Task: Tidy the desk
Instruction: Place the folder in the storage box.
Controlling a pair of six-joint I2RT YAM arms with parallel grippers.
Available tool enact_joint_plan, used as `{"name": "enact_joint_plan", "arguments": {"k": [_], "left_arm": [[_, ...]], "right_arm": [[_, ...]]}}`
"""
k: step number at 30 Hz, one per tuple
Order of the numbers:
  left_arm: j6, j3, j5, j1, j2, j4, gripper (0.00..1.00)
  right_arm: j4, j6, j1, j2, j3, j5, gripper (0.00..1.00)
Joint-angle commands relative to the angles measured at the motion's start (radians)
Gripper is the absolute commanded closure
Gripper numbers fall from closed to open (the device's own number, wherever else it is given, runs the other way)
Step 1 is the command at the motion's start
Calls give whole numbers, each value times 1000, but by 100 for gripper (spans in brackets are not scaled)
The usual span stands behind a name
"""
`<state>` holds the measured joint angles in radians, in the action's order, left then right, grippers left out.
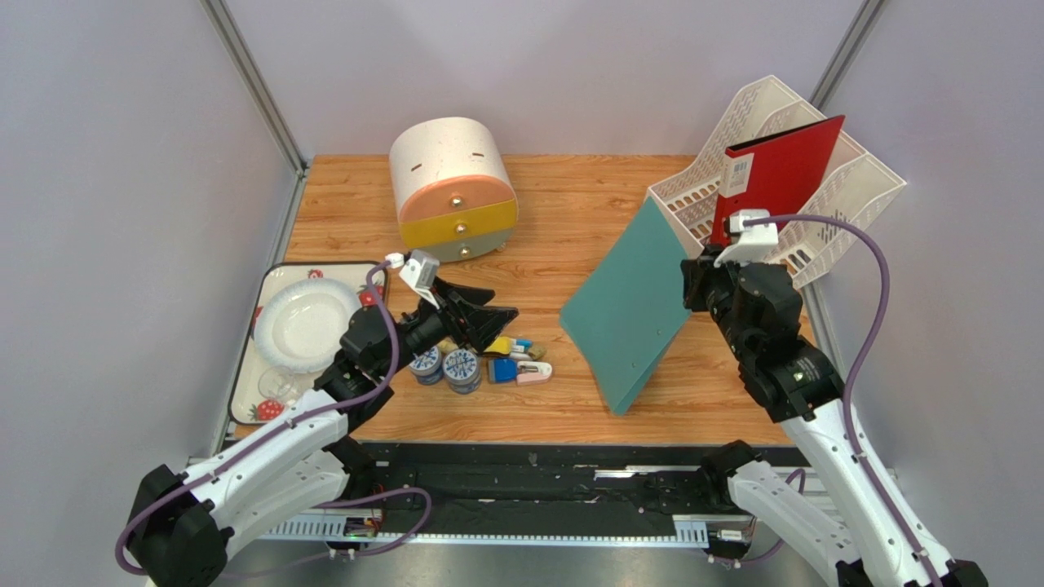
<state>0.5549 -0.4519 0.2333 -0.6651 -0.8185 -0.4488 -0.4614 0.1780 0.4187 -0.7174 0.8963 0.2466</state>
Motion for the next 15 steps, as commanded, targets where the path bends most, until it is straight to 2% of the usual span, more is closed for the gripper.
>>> {"name": "enact_joint_plan", "arguments": {"k": [1,6,10,15], "left_arm": [[11,-50,60,2,-71,-67,21],[39,-50,81,1,-162,-139,21],[42,-51,72,2,-168,-146,20],[42,-53,70,2,-157,-140,20]], "right_arm": [[35,-32,5,-40,72,79,100],[23,-40,5,-53,144,68,100],[-11,-44,5,-60,217,33,100],[-56,-63,3,-86,283,94,100]]}}
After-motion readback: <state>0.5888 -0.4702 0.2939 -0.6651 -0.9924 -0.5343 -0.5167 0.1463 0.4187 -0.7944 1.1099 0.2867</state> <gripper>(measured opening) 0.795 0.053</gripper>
